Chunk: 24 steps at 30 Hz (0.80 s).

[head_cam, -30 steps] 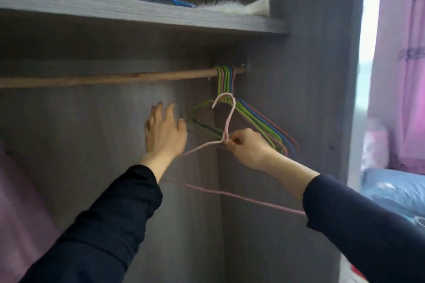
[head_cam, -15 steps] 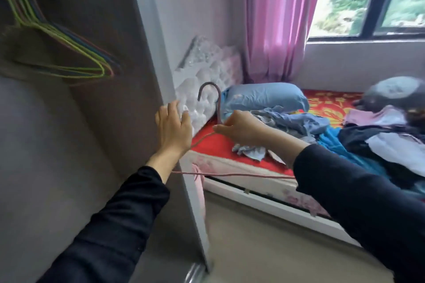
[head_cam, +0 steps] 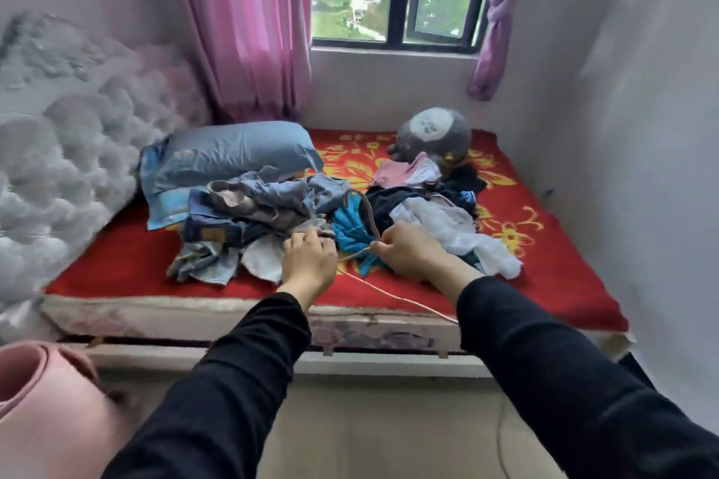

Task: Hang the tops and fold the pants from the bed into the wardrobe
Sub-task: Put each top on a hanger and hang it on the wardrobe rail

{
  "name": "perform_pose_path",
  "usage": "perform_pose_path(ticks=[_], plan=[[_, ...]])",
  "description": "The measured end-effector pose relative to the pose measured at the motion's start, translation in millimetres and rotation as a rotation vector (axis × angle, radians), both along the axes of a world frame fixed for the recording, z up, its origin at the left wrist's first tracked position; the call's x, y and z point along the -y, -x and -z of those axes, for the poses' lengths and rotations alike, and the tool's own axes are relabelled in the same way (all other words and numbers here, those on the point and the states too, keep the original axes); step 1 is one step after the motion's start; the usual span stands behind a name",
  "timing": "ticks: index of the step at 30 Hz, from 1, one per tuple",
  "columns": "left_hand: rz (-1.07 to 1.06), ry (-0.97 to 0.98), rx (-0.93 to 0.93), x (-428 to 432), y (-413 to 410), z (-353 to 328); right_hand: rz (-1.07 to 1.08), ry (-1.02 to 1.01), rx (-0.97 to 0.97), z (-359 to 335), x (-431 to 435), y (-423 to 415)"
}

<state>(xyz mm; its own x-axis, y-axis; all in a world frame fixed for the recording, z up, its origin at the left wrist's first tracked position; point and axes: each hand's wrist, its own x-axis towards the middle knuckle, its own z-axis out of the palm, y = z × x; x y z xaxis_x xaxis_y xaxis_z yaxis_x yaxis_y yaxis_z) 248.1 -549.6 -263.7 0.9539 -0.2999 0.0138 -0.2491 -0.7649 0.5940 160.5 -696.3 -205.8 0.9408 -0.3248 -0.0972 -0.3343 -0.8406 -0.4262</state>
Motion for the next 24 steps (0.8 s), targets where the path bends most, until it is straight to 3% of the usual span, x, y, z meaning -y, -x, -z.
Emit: perform_pose_path(ticks=[7, 14, 24], plan=[[0.150, -0.076, -0.054, 176.3, -55.4, 28.2, 0.213, 0.027, -0.009, 49.6, 174.3, -41.0], [0.260, -0.117, -0.130, 326.0, -164.1, 73.1, 0.416, -0.043, -0.040, 84.4, 319.8, -135.3], [0.357, -0.202, -0.194, 497.1, -276.3, 122.0, 0.510, -0.192, 0.021, 136.2, 486.9, -234.4]])
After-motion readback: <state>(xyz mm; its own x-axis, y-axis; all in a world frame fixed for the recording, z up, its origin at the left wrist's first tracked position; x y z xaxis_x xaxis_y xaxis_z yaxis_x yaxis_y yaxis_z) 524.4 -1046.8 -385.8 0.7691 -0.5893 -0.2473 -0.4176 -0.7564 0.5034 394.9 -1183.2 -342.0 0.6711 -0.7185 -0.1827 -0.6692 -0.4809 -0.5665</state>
